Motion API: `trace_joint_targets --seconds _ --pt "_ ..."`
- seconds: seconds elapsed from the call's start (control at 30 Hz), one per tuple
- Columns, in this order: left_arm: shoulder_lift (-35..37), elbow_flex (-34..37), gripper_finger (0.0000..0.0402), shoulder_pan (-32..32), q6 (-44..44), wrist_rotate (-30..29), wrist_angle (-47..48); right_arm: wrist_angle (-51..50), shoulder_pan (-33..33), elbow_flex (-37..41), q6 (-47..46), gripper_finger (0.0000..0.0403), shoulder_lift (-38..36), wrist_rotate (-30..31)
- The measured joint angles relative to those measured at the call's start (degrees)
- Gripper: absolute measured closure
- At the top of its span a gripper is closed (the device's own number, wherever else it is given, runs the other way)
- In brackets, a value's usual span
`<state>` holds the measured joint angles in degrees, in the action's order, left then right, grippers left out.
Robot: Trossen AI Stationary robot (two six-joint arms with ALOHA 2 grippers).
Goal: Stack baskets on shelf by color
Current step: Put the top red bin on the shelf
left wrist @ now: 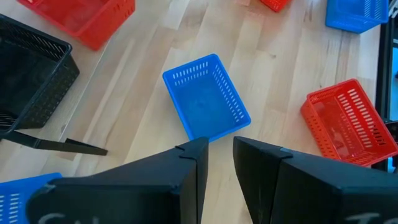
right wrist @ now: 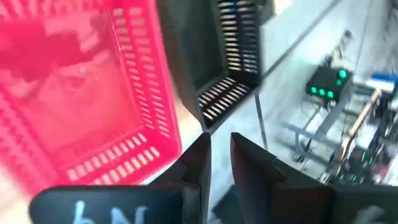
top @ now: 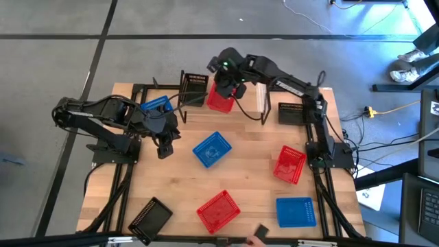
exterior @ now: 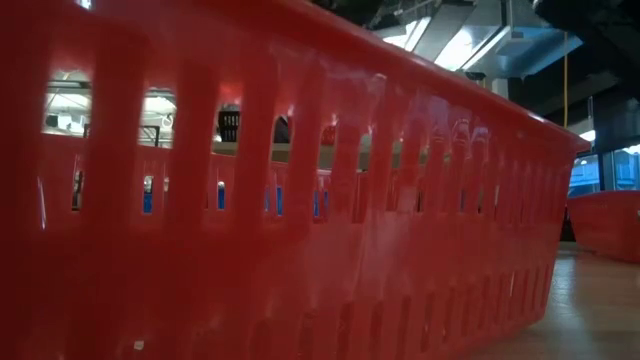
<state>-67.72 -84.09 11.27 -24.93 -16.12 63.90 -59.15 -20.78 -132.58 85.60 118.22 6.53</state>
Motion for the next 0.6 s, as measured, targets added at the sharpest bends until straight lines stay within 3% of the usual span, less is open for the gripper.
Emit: trace_joint_targets --seconds 0.1,0.23,0.4,0.47,0.6 --pt "0.0 0.0 0.0335 0.0 0.0 -0.7 0.0 -3.4 1.3 -0.1 -9.6 0.0339 -3.0 -0.6" --pt "0.0 0.0 0.0335 0.0 0.0 -1.2 0.1 -15.2 2.5 -0.1 -21.3 0.0352 -5.4 -1.6" --pt "0.0 0.0 0.0335 0.0 0.2 -1.4 1.5 -28.9 4.2 -0.1 -33.0 0.0393 -5.7 -11.5" --pt "0.0 0.0 0.0335 0.0 0.2 -1.4 2.0 -30.5 5.6 -0.1 -34.7 0.0398 -5.6 -15.0" --pt "0.0 0.0 0.0335 0.0 0.2 -1.4 3.0 -29.4 7.5 0.5 -39.1 0.0401 -5.0 -15.8"
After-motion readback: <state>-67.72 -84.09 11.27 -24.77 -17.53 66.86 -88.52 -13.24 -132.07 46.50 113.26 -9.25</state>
